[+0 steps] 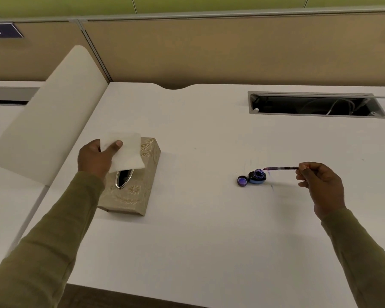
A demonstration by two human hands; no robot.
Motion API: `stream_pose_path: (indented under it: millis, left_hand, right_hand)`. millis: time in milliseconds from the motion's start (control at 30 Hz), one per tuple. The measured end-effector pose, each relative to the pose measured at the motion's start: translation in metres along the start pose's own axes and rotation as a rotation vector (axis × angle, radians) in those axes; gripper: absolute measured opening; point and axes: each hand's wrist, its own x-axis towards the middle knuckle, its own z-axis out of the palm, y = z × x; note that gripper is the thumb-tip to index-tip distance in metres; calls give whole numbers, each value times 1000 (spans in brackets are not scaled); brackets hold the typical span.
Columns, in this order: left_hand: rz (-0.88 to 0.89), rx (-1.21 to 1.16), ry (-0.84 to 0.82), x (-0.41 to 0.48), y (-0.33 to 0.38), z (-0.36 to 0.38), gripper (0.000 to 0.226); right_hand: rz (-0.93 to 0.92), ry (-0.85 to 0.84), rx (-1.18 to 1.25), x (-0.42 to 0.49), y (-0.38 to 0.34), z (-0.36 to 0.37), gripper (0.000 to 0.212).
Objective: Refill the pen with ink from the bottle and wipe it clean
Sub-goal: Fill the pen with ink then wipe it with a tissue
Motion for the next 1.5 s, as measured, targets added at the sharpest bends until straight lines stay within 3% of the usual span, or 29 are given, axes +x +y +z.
stream_pose_path:
  millis: [267, 567, 700, 833, 967, 1033, 1133, 1267, 1500]
  left_hand:
    - [-198, -211, -254, -68, 1, 63, 6]
    - [-412, -359, -513, -144, 14, 133, 20]
    - [-516, -536, -552, -167, 31, 142, 16]
    - [-608, -715, -600, -182, 39, 144, 18]
    - [-661, -866, -693, -188, 36, 143, 46]
    - [-674, -972, -741, -189, 32, 142, 56]
    - [-610, -1060, -783, -195, 28, 142, 54]
    - [-348, -752, -715, -208, 31, 147, 32]
    - [-151, -503, -516, -219, 33, 157, 22]
  right_hand:
    - [161, -50, 311, -21, -23, 1, 10]
    - [320, -243, 560, -67, -40, 27, 10]
    - [328, -275, 526, -79, -42, 31, 35]
    - [337, -287, 486, -86, -40, 29, 45]
    - [351, -299, 453, -88, -37, 25, 15]
    - [357, -290, 444, -87, -36, 22, 9]
    - [359, -298, 441, -87, -39, 19, 9]
    - [365, -321, 437, -89, -43, 15, 11]
    - [348, -403, 390, -93, -46, 9, 14]
